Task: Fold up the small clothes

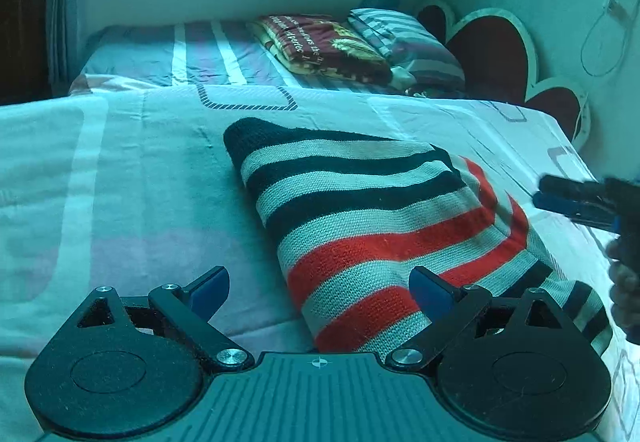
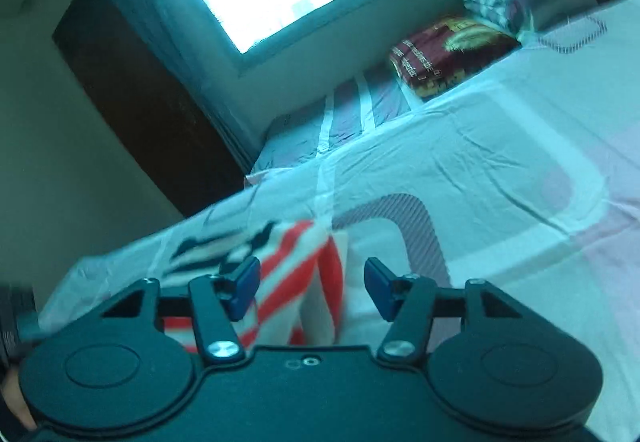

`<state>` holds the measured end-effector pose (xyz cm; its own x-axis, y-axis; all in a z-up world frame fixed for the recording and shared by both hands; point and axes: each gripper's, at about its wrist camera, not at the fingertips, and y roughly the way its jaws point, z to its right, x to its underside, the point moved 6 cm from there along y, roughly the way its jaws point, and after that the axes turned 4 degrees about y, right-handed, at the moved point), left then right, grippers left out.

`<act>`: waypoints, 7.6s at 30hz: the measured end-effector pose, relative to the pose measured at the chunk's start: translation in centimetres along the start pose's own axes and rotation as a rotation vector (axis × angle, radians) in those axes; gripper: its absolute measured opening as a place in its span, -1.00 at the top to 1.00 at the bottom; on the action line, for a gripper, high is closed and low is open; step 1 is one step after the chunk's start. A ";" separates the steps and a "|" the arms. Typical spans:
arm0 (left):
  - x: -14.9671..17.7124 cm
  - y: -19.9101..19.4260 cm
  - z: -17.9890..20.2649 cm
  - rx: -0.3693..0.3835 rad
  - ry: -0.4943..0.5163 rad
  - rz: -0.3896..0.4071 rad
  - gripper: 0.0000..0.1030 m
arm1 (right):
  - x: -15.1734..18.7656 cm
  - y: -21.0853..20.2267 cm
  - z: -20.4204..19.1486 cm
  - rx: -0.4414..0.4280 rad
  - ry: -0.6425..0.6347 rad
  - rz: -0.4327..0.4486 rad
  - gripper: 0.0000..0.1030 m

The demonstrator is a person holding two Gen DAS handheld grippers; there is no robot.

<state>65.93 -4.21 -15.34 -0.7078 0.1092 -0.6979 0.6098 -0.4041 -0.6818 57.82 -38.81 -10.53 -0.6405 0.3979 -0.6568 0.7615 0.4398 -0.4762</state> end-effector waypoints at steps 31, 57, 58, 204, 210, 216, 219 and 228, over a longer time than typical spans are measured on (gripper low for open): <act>2.6 2.2 0.1 0.441 -0.198 -0.180 -0.60 | 4.3 -1.0 3.8 -0.229 0.252 -0.287 -0.45; -0.3 1.0 4.5 0.151 0.010 -0.128 -0.02 | 5.4 1.3 -4.8 0.030 -0.120 -0.300 0.36; -0.5 0.6 4.6 0.150 0.017 -0.125 0.00 | 5.3 1.0 -5.2 0.026 -0.126 -0.294 0.36; 32.4 -52.7 9.8 -0.577 -0.109 0.262 -0.99 | 33.8 -29.3 -37.0 0.032 -0.588 -0.100 -0.80; 32.4 -52.6 9.5 -0.578 -0.111 0.261 -0.99 | 34.0 -29.2 -37.0 0.037 -0.593 -0.102 -0.80; 32.3 -52.5 9.4 -0.573 -0.114 0.264 -0.99 | 34.0 -29.2 -37.0 0.037 -0.592 -0.101 -0.80; 32.3 -52.5 9.3 -0.574 -0.113 0.265 -0.99 | 34.1 -29.1 -37.1 0.037 -0.589 -0.100 -0.80; 32.3 -52.8 9.4 -0.568 -0.101 0.272 -0.99 | 34.2 -29.0 -37.3 0.038 -0.588 -0.096 -0.80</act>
<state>7.51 12.17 0.16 -0.5143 -0.0269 -0.8572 0.8468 0.1426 -0.5125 10.12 -7.95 2.66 -0.5523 -0.1600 -0.8182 0.7128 0.4182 -0.5630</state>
